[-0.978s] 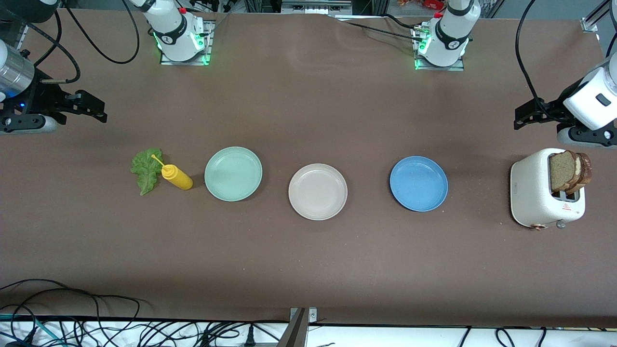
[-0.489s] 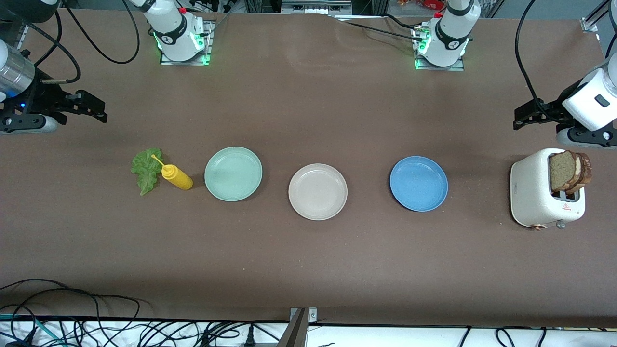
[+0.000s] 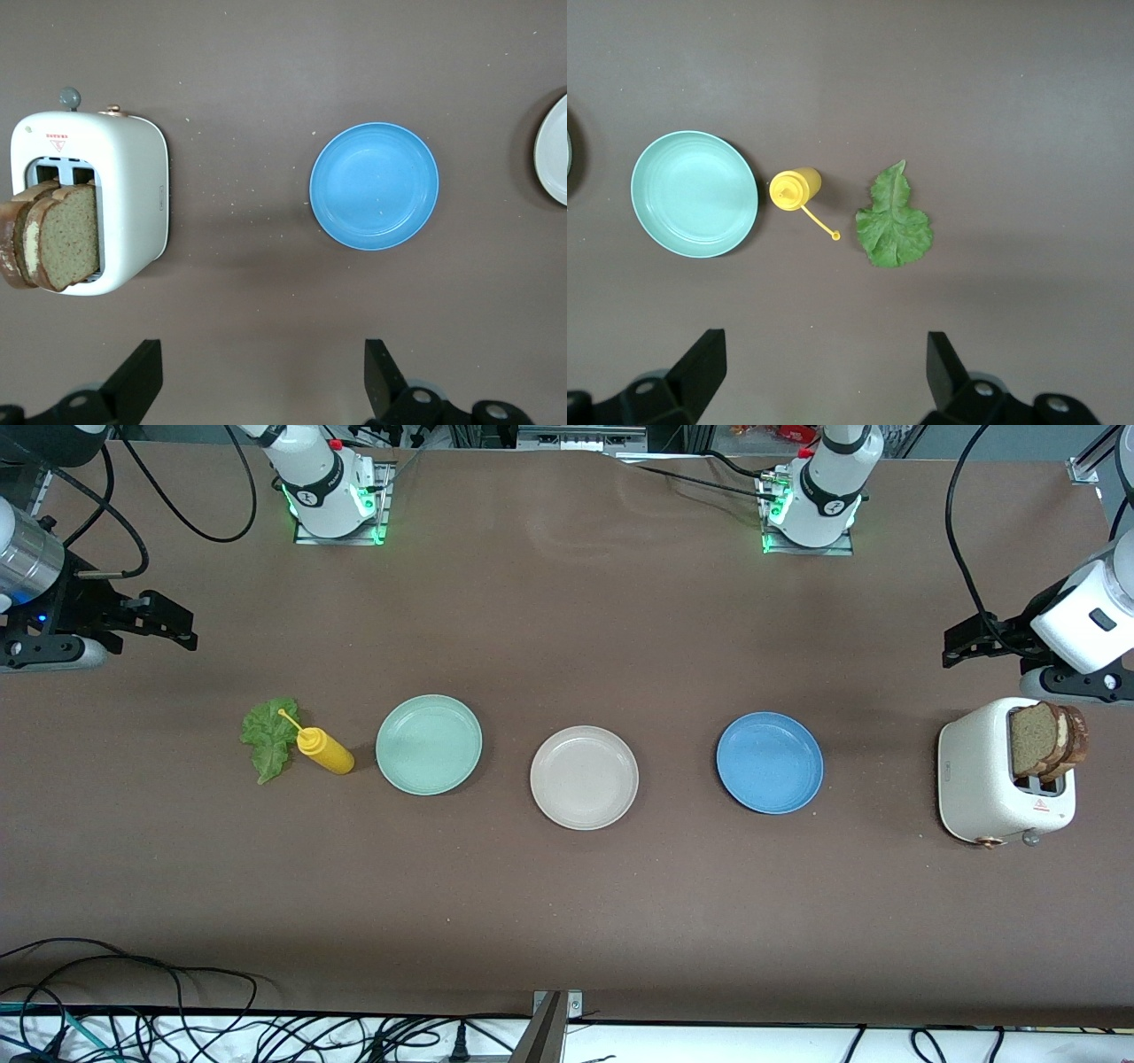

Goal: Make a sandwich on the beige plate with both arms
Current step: 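Lower the left gripper over the bread slices in the toaster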

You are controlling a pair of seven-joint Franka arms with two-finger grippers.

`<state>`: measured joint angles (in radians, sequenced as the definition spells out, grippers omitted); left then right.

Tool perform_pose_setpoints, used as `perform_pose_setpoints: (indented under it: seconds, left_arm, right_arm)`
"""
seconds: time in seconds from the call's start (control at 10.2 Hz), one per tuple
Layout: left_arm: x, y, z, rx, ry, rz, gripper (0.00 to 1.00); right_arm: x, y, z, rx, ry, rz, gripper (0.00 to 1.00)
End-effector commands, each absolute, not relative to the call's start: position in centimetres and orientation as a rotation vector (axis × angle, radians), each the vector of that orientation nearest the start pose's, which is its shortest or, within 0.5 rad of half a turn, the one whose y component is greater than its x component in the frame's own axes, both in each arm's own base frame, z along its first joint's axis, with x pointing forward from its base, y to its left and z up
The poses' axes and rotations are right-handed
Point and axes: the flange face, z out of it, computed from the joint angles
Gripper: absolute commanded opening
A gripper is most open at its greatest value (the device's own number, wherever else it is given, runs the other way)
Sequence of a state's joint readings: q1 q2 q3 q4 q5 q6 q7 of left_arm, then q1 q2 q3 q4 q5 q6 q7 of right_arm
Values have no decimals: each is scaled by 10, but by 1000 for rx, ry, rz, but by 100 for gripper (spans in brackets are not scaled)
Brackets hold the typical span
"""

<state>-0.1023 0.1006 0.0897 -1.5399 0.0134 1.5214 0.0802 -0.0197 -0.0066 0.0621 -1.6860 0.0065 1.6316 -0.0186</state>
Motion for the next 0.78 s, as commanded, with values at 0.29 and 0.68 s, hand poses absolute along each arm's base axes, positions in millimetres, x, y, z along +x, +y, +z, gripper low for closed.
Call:
perform_pose_setpoints:
  seconds: [0.29, 0.68]
  left_arm:
    - [594, 55, 553, -3049, 267, 179, 100]
    - [609, 122, 513, -3054, 179, 176, 100]
  right_arm:
    - [553, 27, 587, -3115, -98, 77, 100]
    - [553, 27, 587, -3117, -98, 77, 100]
